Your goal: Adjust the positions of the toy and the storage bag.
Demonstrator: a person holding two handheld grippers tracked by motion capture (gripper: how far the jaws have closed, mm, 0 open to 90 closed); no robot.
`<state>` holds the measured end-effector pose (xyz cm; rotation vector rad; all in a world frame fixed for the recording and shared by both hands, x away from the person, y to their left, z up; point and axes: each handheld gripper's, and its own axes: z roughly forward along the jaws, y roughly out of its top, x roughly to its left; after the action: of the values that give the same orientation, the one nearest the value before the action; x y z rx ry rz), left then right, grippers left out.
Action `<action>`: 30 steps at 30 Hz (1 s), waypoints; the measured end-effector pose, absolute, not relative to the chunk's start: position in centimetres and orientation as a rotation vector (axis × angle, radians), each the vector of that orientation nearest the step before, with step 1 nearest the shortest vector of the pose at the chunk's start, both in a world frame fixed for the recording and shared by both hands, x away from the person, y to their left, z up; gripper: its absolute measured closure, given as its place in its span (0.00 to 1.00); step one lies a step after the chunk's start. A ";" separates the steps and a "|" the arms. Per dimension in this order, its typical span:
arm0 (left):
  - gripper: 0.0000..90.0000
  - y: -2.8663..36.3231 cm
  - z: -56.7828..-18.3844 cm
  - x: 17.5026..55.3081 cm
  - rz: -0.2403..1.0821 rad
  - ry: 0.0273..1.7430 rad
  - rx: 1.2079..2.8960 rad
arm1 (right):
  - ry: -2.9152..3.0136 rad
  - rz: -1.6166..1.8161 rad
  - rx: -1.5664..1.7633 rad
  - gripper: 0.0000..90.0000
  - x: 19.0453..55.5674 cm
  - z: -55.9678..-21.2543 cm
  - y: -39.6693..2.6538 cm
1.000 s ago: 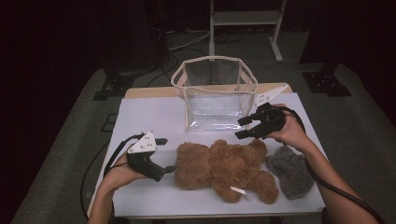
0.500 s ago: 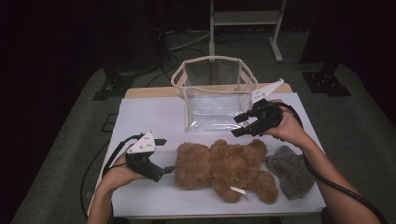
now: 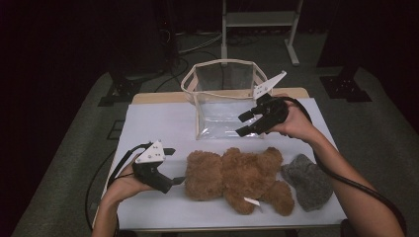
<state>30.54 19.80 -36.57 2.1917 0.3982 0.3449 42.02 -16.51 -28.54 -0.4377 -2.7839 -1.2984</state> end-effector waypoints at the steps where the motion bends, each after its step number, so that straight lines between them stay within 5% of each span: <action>1: 0.06 19.8 -36.6 30.5 0.343 0.402 2.190 | -2.787 -1.294 -0.429 0.38 42.2 -28.4 -16.3; 30: 0.03 21.2 -36.9 30.7 0.352 0.447 2.220 | -2.840 -1.194 -0.377 0.39 46.2 -25.5 -12.5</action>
<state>30.67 21.21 -36.90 2.2201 0.4473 0.3515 46.22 -12.51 -25.49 -0.3765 -2.8396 -1.1940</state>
